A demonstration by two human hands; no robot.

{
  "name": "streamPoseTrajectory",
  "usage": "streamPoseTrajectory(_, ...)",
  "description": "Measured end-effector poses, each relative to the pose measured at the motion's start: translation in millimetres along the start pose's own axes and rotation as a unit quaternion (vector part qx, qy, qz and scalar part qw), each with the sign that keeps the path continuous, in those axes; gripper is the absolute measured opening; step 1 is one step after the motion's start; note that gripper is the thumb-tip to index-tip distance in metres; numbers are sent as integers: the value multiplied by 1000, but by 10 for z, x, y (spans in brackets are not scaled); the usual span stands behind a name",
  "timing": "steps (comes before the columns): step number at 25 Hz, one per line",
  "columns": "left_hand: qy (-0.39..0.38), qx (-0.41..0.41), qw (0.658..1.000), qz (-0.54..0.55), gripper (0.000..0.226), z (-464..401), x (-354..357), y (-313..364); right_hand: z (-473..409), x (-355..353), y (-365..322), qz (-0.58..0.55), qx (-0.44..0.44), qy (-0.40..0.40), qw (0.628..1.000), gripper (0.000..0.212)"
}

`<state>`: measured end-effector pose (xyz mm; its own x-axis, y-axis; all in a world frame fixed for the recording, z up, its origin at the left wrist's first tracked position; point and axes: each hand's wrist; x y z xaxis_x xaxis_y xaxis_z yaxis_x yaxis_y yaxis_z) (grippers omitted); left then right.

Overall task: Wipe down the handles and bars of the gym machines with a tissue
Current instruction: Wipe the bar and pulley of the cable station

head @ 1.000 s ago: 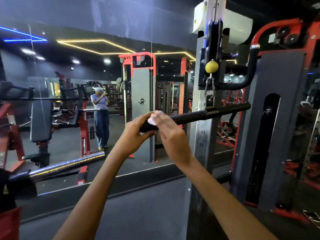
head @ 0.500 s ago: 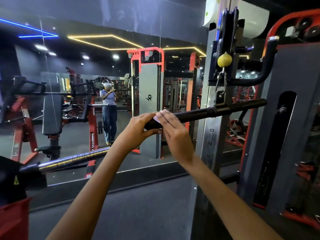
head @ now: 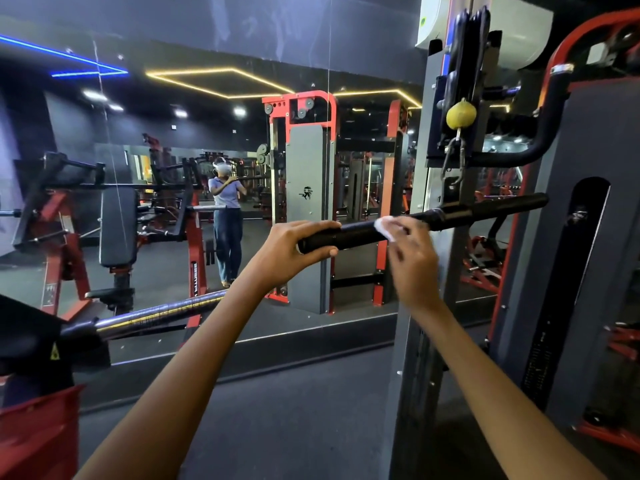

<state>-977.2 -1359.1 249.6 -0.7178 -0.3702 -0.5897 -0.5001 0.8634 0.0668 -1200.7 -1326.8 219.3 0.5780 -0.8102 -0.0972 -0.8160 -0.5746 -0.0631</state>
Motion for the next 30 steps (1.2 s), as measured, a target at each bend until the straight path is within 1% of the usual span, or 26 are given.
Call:
streamPoseTrajectory(2,-33,-12,999,14,48,-62,0,7,-4,-88,91,27,106,64,992,35)
streamPoseTrajectory(3,-43,-17,999,17,47,-88,6,21,1,-32,8,32,116,65,991,37)
streamPoseTrajectory(4,-44,-21,999,20,47,-103,15,31,17,64,-122,29,85,38,995,39)
streamPoseTrajectory(5,-38,-23,999,23,46,-105,23,37,51,148,-241,12,15,-8,1000,39)
streamPoseTrajectory(7,-29,-21,999,26,47,-93,7,36,37,161,-239,-15,-110,-85,990,37)
streamPoseTrajectory(8,-32,-21,999,25,47,-91,-18,34,-5,90,-139,-6,-121,-85,989,35)
streamPoseTrajectory(9,-39,-24,999,21,48,-98,-45,33,-46,3,4,7,-83,-59,995,32)
streamPoseTrajectory(10,-50,-27,998,19,49,-112,-69,35,-86,-96,115,13,-4,-13,1000,30)
streamPoseTrajectory(11,-61,-30,998,16,50,-124,-82,43,-96,-146,160,23,74,32,997,30)
streamPoseTrajectory(12,-68,-31,997,15,51,-136,-87,53,-81,-119,112,24,113,53,992,30)
streamPoseTrajectory(13,-69,-30,997,14,51,-141,-83,67,-72,-34,-14,13,95,43,994,30)
streamPoseTrajectory(14,-67,-26,997,17,51,-137,-77,76,-45,91,-199,-1,29,8,1000,31)
streamPoseTrajectory(15,-64,-19,998,20,51,-126,-75,83,-7,202,-376,-12,-64,-43,997,32)
streamPoseTrajectory(16,-62,-15,998,24,52,-114,-81,82,8,255,-445,-11,-149,-94,984,34)
streamPoseTrajectory(17,-66,-18,997,25,54,-104,-99,75,-24,227,-398,-6,-200,-129,971,37)
streamPoseTrajectory(18,-77,-28,996,27,56,-101,-121,64,-68,142,-260,5,-211,-136,968,39)
streamPoseTrajectory(19,-88,-40,995,30,58,-100,-137,58,-85,41,-67,18,-194,-120,973,39)
streamPoseTrajectory(21,-103,-57,992,37,62,-101,-138,64,-102,-143,175,25,-102,-64,992,34)
streamPoseTrajectory(22,-108,-56,992,39,63,-105,-129,72,-75,-128,152,31,-80,-47,995,33)
streamPoseTrajectory(23,-109,-51,992,37,64,-108,-117,79,-63,-43,23,32,-98,-46,994,32)
streamPoseTrajectory(24,-106,-42,993,31,64,-108,-110,84,-52,81,-151,25,-149,-66,986,33)
streamPoseTrajectory(26,-100,-27,994,20,61,-91,-124,75,-61,215,-383,4,-244,-145,959,35)
streamPoseTrajectory(27,-99,-26,995,20,58,-88,-142,65,-113,171,-355,3,-254,-154,955,36)
streamPoseTrajectory(28,-92,-30,995,24,53,-93,-156,66,-135,84,-240,13,-229,-131,964,36)
streamPoseTrajectory(29,-78,-40,996,35,46,-115,-161,72,-139,-21,-62,27,-166,-93,981,35)
streamPoseTrajectory(30,-67,-56,995,54,39,-155,-164,90,-152,-153,105,37,-72,-48,996,36)
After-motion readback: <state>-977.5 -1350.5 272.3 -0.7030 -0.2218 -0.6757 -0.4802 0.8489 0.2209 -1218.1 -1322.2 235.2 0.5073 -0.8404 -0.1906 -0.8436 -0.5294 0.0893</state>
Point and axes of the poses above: each hand's wrist, its own z-axis away from the middle knuckle, its own x-axis out of the palm, y = z × x, and after that the axes turned 10 degrees about -z, right-handed
